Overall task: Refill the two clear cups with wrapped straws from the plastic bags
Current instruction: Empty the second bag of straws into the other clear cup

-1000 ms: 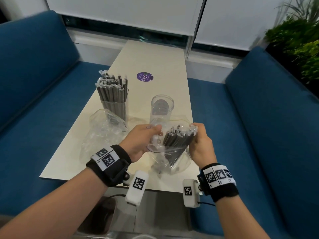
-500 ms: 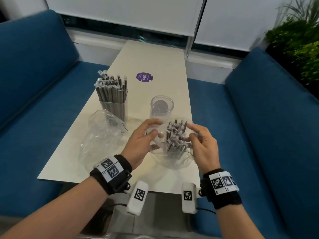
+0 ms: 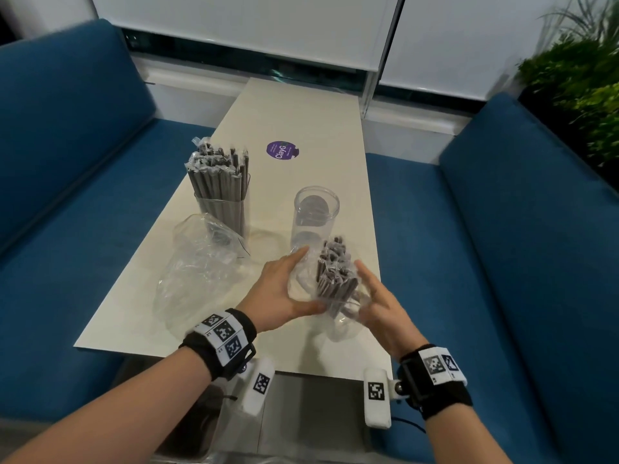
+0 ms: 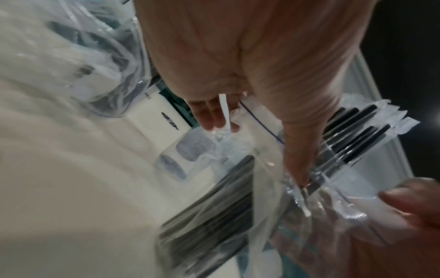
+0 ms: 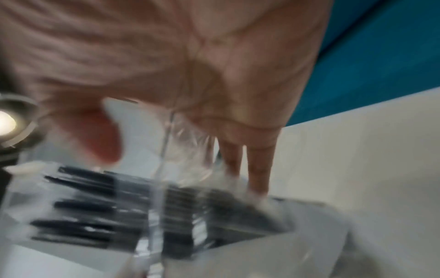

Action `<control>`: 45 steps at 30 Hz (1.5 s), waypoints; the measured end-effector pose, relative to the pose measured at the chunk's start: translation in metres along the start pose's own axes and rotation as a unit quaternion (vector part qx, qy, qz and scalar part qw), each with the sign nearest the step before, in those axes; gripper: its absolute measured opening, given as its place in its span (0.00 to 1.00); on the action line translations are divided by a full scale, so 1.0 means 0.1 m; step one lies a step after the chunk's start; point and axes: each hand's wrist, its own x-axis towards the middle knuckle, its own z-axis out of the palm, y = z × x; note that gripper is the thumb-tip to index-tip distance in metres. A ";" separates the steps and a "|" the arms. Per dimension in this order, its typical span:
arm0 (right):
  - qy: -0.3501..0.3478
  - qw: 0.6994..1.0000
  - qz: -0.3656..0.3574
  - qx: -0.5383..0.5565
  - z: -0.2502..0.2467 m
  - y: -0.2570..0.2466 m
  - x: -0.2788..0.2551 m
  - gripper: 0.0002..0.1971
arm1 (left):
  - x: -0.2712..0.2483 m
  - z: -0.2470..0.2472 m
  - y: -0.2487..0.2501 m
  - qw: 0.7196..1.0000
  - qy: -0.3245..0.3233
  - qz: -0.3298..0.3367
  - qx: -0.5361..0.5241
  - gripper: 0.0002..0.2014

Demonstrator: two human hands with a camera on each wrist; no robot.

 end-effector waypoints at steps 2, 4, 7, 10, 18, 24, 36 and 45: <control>-0.027 0.990 -0.007 -0.135 0.01 0.08 -0.03 0.57 | -0.03 0.02 -0.02 1.000 0.003 -0.004 -0.014 0.53; 0.005 0.980 -0.038 -0.194 0.02 0.10 -0.01 0.58 | -0.05 -0.02 0.03 0.999 0.029 0.012 -0.033 0.49; 0.061 0.980 -0.068 -0.178 0.05 0.13 0.09 0.54 | -0.02 -0.03 0.04 0.998 0.041 0.002 -0.040 0.46; 0.058 0.977 -0.034 -0.203 0.13 0.21 0.16 0.59 | 0.00 0.07 -0.07 0.998 0.003 -0.057 0.009 0.43; 0.094 0.979 -0.054 -0.175 0.12 0.25 0.23 0.68 | -0.01 0.07 -0.12 0.999 0.000 -0.018 -0.028 0.51; 0.002 0.977 -0.050 -0.209 0.23 0.14 0.18 0.72 | 0.00 0.11 -0.12 0.995 -0.062 0.005 -0.076 0.47; 0.113 0.963 -0.043 -0.242 0.49 0.19 0.08 0.50 | -0.01 0.09 0.46 0.910 0.071 -0.057 -0.405 0.15; 0.215 0.924 0.019 -0.317 0.22 0.02 0.12 0.23 | -0.13 -0.12 0.56 0.987 0.141 0.069 -0.032 0.63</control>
